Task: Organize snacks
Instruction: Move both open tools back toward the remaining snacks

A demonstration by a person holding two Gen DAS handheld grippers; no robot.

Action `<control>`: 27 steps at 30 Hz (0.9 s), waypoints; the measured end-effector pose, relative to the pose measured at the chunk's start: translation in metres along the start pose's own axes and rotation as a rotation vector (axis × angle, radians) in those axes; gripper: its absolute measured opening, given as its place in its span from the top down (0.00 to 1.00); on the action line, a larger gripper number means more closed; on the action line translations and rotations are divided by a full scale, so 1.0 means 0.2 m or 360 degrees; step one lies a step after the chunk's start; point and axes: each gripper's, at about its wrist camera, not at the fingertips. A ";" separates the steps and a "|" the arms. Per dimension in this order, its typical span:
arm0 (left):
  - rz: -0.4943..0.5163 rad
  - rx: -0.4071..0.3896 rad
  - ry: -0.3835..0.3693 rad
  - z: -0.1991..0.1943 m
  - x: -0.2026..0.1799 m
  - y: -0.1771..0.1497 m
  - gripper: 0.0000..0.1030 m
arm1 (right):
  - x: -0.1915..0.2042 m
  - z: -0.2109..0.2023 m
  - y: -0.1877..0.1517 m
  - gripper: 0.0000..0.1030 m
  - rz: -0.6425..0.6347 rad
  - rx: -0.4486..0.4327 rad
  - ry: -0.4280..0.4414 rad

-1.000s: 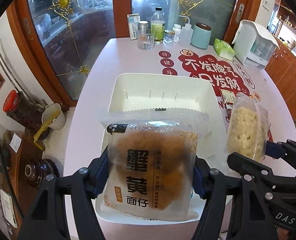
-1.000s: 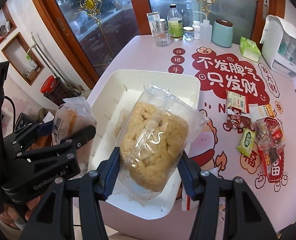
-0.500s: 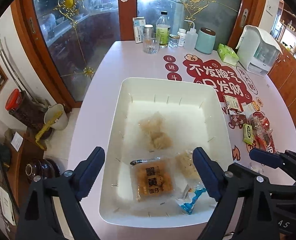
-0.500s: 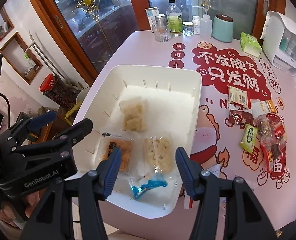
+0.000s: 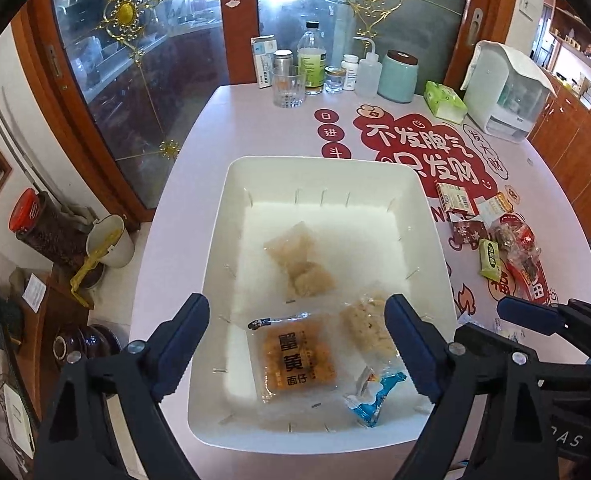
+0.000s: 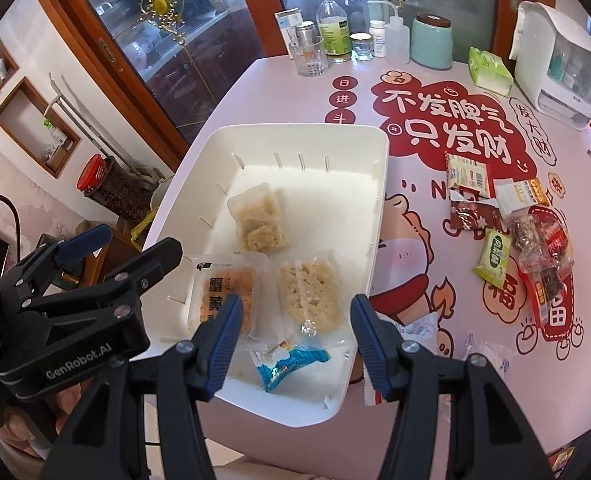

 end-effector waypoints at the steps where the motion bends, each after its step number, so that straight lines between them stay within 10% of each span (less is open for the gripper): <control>1: 0.0007 -0.0002 -0.0001 0.00 -0.01 0.00 0.14 | -0.01 0.00 0.00 0.45 0.0009 -0.0003 0.0000; 16: 0.0174 -0.0007 -0.0077 -0.02 -0.22 0.05 0.14 | -0.21 -0.09 -0.03 0.45 0.0181 -0.0055 0.0031; 27: 0.0689 -0.0033 -0.0156 0.03 -0.66 0.10 0.12 | -0.67 -0.17 -0.08 0.45 0.0502 -0.0136 0.0005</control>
Point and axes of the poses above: each gripper's, at about its wrist camera, not at the fingertips, and z roughly the way its jaws point, x to its left, y to its top, and after that the axes turned 8 degrees about z, right-handed
